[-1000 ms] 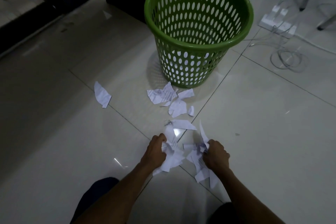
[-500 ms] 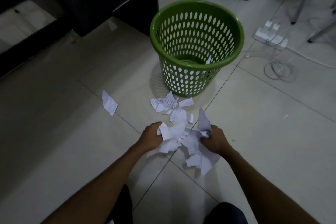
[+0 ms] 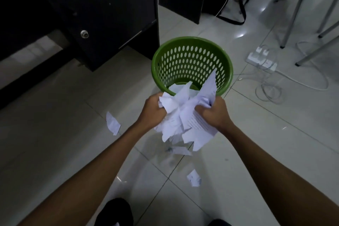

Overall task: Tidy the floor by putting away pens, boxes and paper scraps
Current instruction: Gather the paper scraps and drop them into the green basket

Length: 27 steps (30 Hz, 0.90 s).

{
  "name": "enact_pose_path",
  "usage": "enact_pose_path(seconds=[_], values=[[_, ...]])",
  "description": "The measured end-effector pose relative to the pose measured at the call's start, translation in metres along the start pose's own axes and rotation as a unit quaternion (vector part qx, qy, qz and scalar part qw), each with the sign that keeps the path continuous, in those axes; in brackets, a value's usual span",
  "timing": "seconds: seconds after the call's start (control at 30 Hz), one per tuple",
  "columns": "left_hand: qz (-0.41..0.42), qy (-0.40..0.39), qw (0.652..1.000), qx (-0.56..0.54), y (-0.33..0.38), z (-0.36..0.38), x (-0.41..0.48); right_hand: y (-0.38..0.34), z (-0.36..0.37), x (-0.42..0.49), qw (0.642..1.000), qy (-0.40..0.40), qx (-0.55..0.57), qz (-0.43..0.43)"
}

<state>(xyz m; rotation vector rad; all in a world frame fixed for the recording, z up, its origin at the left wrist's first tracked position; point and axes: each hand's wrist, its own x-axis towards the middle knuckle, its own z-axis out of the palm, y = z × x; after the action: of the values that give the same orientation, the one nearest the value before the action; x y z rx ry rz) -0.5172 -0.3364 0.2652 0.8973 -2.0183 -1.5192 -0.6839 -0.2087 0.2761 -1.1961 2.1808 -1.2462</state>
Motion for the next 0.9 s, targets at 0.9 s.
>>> enact_pose_path(seconds=[0.9], values=[[-0.023,0.026,0.998,0.05,0.013,0.02,0.125,0.017,-0.007,0.092,0.995,0.079,-0.028,0.046]])
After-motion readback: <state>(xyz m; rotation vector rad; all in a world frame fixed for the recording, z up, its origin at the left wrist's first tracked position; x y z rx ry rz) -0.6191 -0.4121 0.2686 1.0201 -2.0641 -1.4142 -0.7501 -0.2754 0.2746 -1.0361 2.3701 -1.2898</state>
